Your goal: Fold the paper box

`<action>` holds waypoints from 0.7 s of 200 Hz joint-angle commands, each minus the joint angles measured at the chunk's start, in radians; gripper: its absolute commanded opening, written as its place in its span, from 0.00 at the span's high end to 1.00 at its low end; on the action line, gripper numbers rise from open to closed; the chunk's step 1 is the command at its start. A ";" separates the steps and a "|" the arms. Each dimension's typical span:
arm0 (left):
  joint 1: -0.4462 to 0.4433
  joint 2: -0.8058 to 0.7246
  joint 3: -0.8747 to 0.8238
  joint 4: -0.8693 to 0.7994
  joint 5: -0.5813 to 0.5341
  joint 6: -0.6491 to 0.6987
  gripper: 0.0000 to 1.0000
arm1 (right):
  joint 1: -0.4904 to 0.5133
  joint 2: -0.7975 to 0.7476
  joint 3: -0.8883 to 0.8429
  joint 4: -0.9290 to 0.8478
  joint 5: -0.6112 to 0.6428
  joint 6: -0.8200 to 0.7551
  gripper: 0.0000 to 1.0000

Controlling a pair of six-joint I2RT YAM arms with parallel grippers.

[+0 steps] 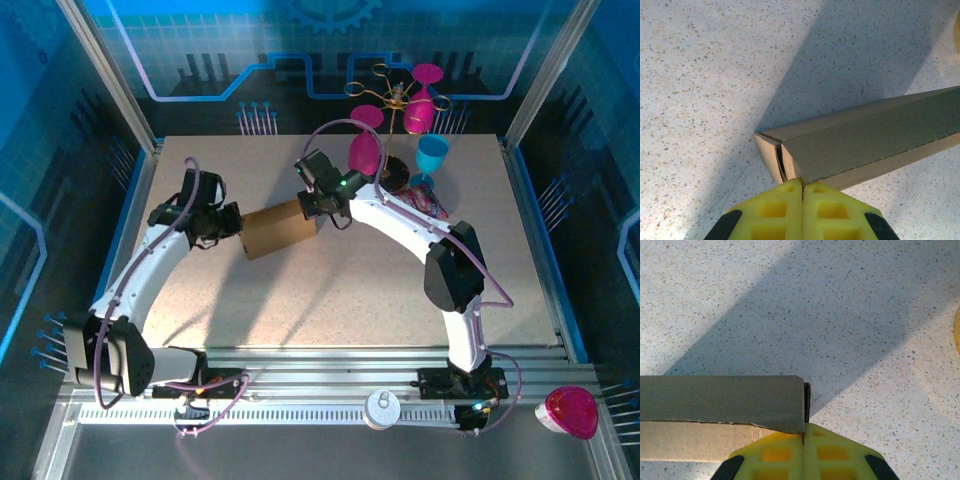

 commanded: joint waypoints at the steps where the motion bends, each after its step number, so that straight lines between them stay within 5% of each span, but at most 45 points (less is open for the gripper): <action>1: -0.010 -0.005 -0.074 -0.052 -0.001 0.019 1.00 | 0.003 0.010 -0.029 -0.034 0.003 0.010 1.00; 73: -0.010 -0.020 -0.123 -0.042 -0.016 0.010 1.00 | 0.009 -0.016 -0.053 -0.021 0.006 -0.016 1.00; 140: -0.010 0.005 -0.099 -0.067 -0.038 0.004 1.00 | -0.024 -0.093 -0.035 -0.081 -0.177 0.022 0.58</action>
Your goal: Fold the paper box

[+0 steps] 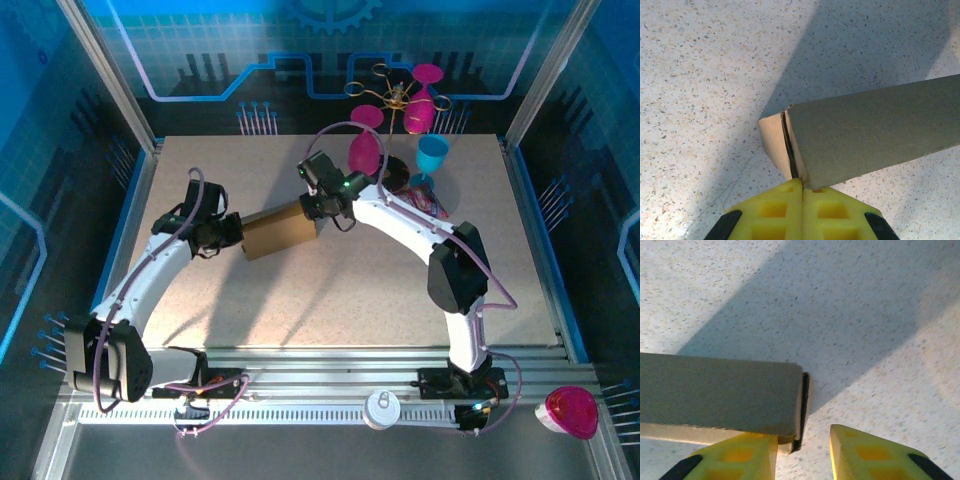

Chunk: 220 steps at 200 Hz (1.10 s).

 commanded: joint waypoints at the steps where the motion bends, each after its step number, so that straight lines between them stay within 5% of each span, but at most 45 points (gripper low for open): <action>1: -0.001 0.028 -0.013 -0.106 -0.024 0.005 1.00 | -0.018 -0.066 0.000 -0.067 -0.110 0.022 0.58; 62: -0.001 0.055 0.016 -0.107 -0.023 0.006 1.00 | -0.112 -0.162 -0.078 -0.008 -0.389 0.258 0.35; 89: -0.001 0.057 0.018 -0.109 -0.022 0.007 1.00 | -0.188 -0.207 -0.199 0.148 -0.531 0.627 0.28; 117: -0.001 0.059 0.019 -0.110 -0.024 0.012 1.00 | -0.230 -0.241 -0.403 0.507 -0.623 1.048 0.23; 144: -0.001 0.063 0.021 -0.110 -0.023 0.013 1.00 | -0.227 -0.197 -0.472 0.721 -0.675 1.306 0.23; 220: -0.001 0.074 0.047 -0.116 -0.024 0.019 1.00 | -0.205 -0.136 -0.471 0.704 -0.693 1.376 0.29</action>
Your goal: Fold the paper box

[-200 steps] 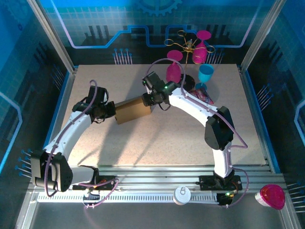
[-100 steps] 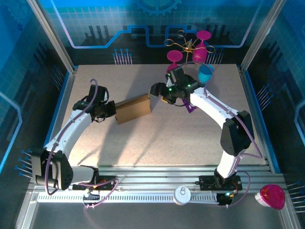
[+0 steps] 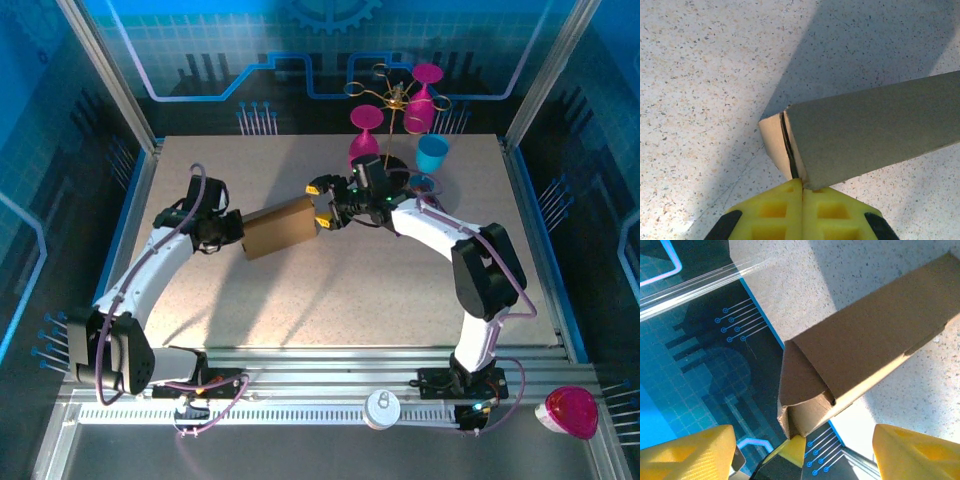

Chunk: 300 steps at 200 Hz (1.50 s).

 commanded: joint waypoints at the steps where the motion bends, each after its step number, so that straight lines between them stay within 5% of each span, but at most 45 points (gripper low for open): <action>1: -0.001 0.033 0.002 -0.090 -0.020 0.019 1.00 | 0.004 0.024 -0.003 0.037 -0.025 0.054 0.29; 39: -0.001 0.034 0.002 -0.090 -0.020 0.020 1.00 | -0.001 0.076 0.028 0.050 -0.042 0.044 0.35; 106: -0.001 0.027 0.020 -0.101 -0.006 0.012 1.00 | -0.001 0.098 -0.007 0.063 -0.039 0.040 0.59; 140: -0.001 -0.018 0.057 -0.139 0.082 -0.055 0.69 | -0.002 0.097 -0.013 0.047 -0.030 0.032 0.63; 184: 0.036 -0.125 0.072 -0.165 0.235 -0.284 0.49 | -0.003 0.104 -0.010 0.034 -0.023 0.025 0.66; 222: 0.188 -0.139 -0.016 -0.022 0.448 -0.568 0.47 | -0.003 0.105 -0.006 0.028 -0.019 0.023 0.67; 300: 0.249 -0.051 -0.124 0.161 0.475 -0.668 0.54 | -0.003 0.109 -0.009 0.039 -0.022 0.027 0.68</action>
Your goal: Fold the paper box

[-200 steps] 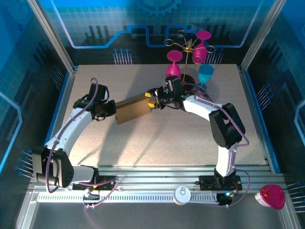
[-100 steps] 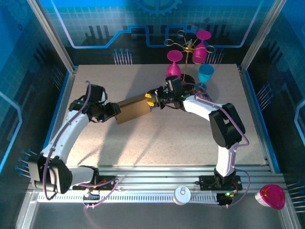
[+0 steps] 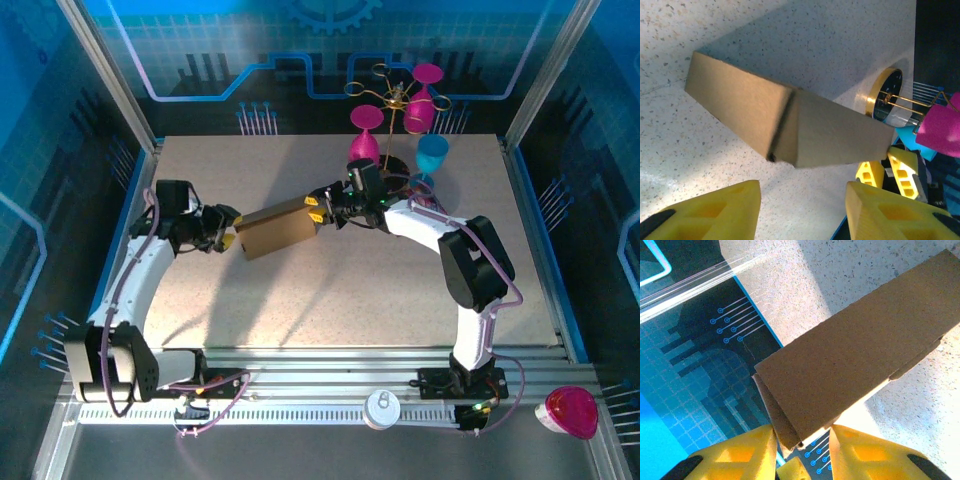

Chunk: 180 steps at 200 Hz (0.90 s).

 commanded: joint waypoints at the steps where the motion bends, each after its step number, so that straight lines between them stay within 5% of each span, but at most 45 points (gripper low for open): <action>1: 0.036 0.010 -0.048 0.072 0.038 -0.050 0.55 | -0.003 0.023 -0.010 -0.045 0.015 -0.007 0.68; 53: 0.056 0.056 -0.135 0.235 0.101 -0.120 0.71 | -0.004 0.025 -0.011 -0.043 0.015 -0.006 0.70; 119: 0.055 0.057 -0.188 0.233 0.129 -0.088 0.91 | -0.005 0.029 -0.021 -0.050 0.012 -0.013 0.78; 180: 0.055 0.059 -0.197 0.219 0.123 -0.070 0.94 | -0.010 0.022 -0.041 -0.055 0.016 -0.022 0.84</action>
